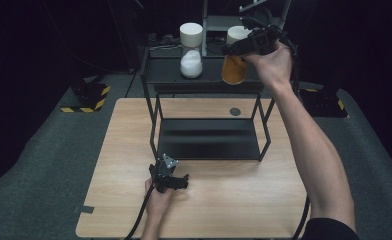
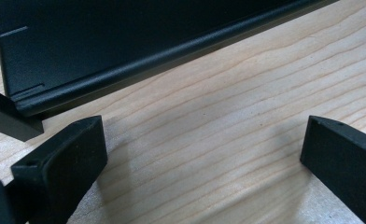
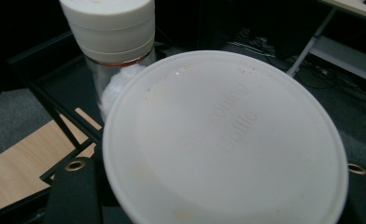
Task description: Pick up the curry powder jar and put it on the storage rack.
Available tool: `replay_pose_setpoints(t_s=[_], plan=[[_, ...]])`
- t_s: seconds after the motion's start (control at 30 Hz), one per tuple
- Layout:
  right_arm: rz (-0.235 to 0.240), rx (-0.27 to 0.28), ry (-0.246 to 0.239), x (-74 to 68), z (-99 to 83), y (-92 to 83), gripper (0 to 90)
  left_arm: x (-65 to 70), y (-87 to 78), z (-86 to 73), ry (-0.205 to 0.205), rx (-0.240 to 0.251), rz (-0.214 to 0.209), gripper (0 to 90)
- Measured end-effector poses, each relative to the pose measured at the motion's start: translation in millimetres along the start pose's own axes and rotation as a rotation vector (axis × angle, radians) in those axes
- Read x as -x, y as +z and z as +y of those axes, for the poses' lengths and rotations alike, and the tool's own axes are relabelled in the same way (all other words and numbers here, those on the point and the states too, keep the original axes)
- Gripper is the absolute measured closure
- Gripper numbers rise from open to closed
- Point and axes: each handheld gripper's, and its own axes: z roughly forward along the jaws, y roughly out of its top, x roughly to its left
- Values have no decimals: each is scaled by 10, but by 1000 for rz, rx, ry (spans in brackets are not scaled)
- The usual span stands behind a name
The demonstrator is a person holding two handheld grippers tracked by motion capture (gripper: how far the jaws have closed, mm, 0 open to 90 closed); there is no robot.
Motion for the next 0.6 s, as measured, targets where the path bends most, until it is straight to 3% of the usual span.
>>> replay_pose_setpoints(t_s=[0.2, 0.6], plan=[[-32, 1, 12, -52, 13, 169, 337, 0, 0, 0, 0, 0, 0, 5], [-73, -2, 37, -80, 79, 298, 337, 0, -1, -1, 0, 0, -1, 5]])
